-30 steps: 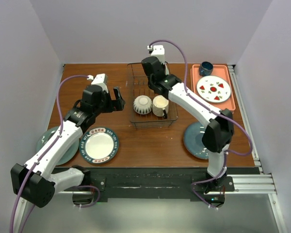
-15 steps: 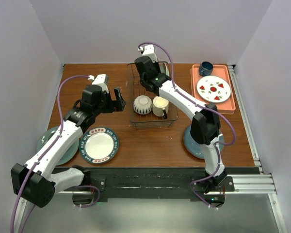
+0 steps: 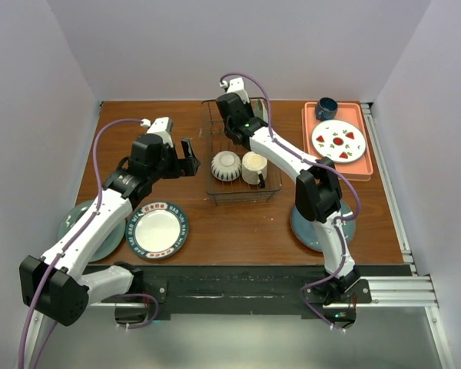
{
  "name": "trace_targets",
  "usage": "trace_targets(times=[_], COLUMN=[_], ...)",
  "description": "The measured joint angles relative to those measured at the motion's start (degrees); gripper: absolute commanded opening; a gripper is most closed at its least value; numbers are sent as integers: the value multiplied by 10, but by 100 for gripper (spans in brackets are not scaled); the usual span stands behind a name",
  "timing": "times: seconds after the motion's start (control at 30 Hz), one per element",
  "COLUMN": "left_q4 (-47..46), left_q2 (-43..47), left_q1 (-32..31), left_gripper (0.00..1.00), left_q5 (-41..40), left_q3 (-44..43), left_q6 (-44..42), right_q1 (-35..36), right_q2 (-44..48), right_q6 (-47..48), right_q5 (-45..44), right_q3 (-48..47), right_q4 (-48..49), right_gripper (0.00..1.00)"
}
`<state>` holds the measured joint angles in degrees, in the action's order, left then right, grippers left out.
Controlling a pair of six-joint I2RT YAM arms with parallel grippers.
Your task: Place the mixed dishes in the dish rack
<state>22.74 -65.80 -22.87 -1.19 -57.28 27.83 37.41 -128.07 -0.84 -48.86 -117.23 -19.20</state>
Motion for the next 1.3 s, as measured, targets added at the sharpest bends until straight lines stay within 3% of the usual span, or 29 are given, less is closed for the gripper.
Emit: trace_targets(times=[0.23,0.4,0.63,1.03,1.27,1.3], left_q4=[0,0,-1,-8,-9,-9], left_q2=[-5,-6,-9,-8,-7,-6], left_q1=[0,0,0,3,3,3], left_gripper=[100,100,100,100,100,100], left_q5=[10,13,19,23,31,34], left_q3=[0,0,0,0,0,0], left_q6=[0,0,1,1,1,1], right_q1=[-31,-44,-43,-40,-40,-40], right_q2=[-1,-11,-31,-16,59,66], right_q6=[-43,-71,-109,-162,-186,-188], right_q5=[73,94,107,118,142,141], right_q3=[0,-16,-36,-37,-37,-37], right_q4=[-8,-24,-61,-99,-117,-118], right_gripper=[24,45,47,64,99,99])
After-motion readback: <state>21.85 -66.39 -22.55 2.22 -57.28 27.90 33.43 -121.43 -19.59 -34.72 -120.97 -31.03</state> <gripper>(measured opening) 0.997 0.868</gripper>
